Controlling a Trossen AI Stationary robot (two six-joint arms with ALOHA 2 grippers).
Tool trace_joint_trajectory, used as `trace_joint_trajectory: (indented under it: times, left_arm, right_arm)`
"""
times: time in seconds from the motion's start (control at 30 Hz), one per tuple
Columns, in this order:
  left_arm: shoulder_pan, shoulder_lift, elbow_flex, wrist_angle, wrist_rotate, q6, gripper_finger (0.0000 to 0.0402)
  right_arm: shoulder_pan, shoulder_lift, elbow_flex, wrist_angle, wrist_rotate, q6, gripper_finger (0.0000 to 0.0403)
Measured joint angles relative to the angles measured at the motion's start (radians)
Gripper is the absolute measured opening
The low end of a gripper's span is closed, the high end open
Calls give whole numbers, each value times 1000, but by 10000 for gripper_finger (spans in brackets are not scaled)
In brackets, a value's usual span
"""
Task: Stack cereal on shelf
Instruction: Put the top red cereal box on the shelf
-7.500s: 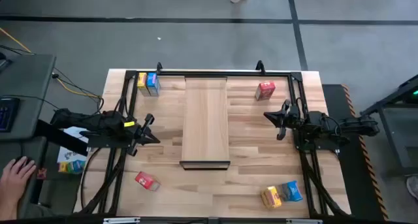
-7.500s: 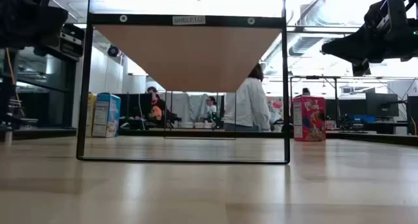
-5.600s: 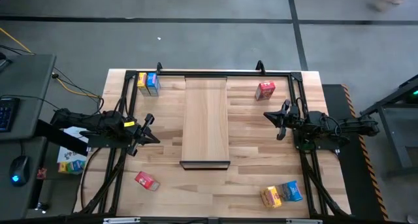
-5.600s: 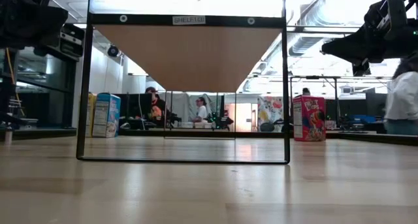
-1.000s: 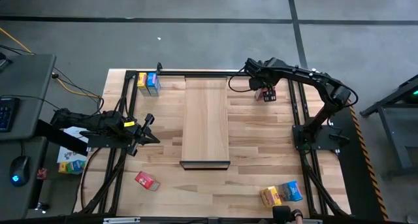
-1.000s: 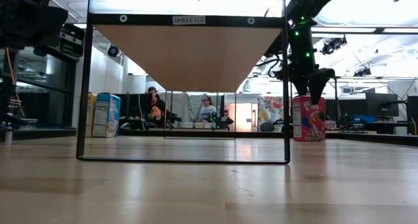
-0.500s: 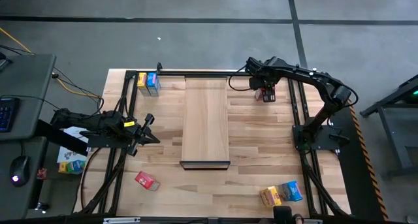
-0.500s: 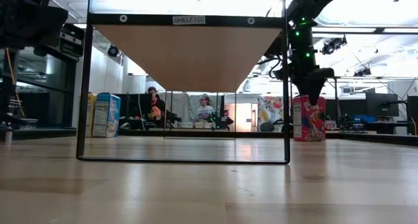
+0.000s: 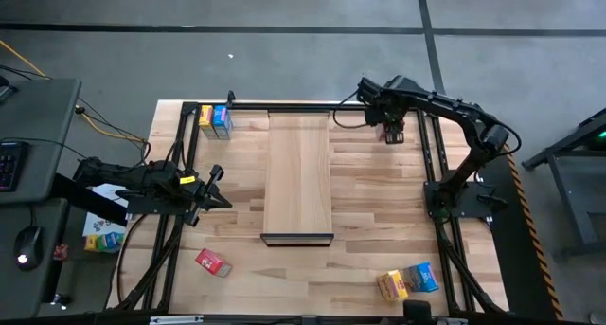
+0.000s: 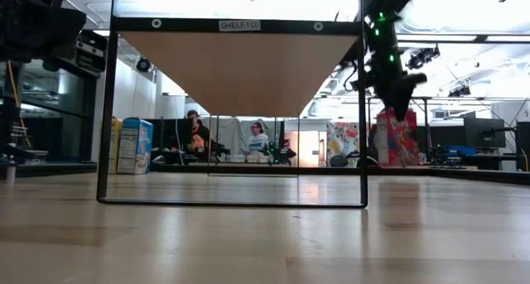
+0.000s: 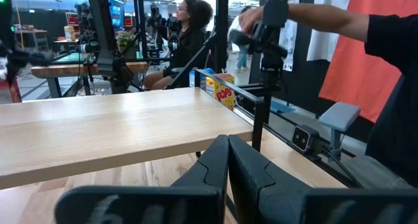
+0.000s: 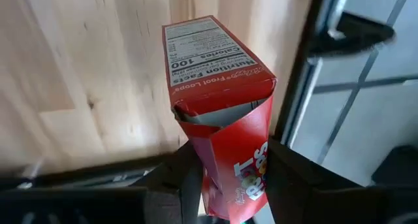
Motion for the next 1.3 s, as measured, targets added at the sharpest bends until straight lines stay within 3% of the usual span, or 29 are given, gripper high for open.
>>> trace_joint_trajectory:
  times: [0.1,0.27,0.43,0.6,0.77,1.3]
  left_arm:
    - [0,0,0,0,0,0,3]
    - [0,0,0,0,0,0,3]
    - [0,0,0,0,0,0,3]
    - [0,0,0,0,0,0,3]
    - [0,0,0,0,0,0,3]
    - [0,0,0,0,0,0,3]
  right_arm:
    - [18,0,123,-97,-48,117,129]
    - [91,0,381,-251,-223,449,129]
    - [191,-18,631,-248,-374,713,129]
    - [305,-17,795,-215,-358,964,129]
    - [392,0,797,-168,-356,1220,129]
    - [422,241,783,-196,-388,1159,129]
